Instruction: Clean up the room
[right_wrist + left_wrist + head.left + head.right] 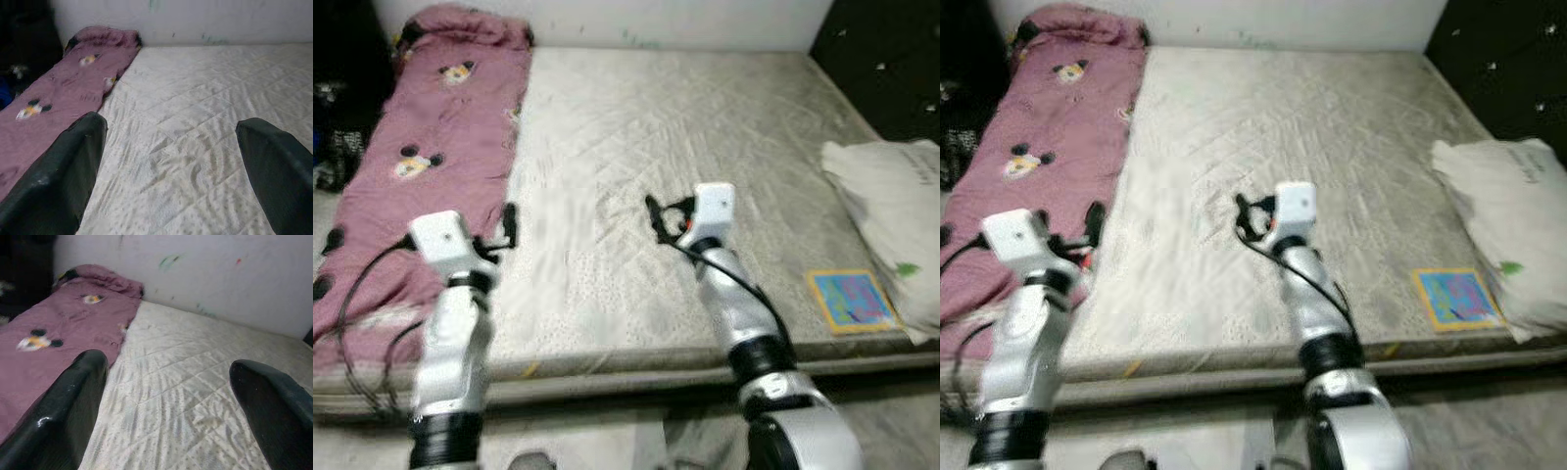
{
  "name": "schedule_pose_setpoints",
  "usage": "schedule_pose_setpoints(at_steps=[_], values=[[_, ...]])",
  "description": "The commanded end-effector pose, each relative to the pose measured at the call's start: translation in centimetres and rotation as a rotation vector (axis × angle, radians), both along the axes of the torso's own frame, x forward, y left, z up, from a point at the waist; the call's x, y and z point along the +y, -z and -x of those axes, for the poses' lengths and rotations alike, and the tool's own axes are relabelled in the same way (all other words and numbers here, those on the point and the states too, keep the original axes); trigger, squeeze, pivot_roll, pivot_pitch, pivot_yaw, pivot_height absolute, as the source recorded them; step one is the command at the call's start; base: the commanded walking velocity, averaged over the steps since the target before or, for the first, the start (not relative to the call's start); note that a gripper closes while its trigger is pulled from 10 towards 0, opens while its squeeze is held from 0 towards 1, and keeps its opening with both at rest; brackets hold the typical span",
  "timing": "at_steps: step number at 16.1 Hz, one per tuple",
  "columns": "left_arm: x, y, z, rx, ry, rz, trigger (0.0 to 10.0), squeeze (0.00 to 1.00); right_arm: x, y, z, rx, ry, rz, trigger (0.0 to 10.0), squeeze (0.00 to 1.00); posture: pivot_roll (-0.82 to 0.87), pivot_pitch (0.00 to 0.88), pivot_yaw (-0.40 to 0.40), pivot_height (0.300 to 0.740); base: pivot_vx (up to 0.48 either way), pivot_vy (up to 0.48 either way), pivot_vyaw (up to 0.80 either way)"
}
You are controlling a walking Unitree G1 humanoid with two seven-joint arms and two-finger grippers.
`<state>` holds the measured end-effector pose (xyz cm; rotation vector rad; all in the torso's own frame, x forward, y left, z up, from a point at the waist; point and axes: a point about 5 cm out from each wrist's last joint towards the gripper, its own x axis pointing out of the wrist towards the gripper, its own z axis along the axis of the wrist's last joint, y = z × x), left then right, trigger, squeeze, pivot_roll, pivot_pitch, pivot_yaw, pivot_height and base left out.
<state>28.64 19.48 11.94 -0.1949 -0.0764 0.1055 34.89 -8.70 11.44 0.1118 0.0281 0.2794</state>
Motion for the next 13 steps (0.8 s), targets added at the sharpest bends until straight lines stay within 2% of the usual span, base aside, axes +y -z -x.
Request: schedule_pose_setpoints(at_steps=[1, 3, 7, 13], values=[[-1.28, -0.29, -0.31, -0.005, 0.039, 0.012, 10.0, 0.0, -1.63, -0.02, -0.2, -0.001, 0.044, 0.013, 10.0, 0.0, -0.02, 0.0, -0.05, 0.74, 0.255, 0.0, 0.0], [-1.41, -0.16, -0.42, 0.008, 0.024, -0.007, 10.0, 0.0, -1.67, -0.01, -0.2, 0.0, 0.045, 0.012, 10.0, 0.0, -0.02, 0.0, -0.051, 0.74, 0.0, 0.0, 0.0], [-1.44, -0.11, -0.44, 0.008, 0.025, 0.012, 10.0, 0.0, -1.68, 0.01, -0.21, 0.002, 0.048, 0.011, 10.0, 0.0, -0.02, 0.0, -0.051, 0.74, 0.0, 0.0, 0.0], [-1.44, -0.1, -0.57, 0.012, 0.03, 0.033, 10.0, 0.0, -1.68, 0.04, -0.22, 0.002, 0.048, 0.015, 10.0, 0.0, -0.02, 0.0, -0.051, 0.74, 0.0, 0.48, 0.0]])
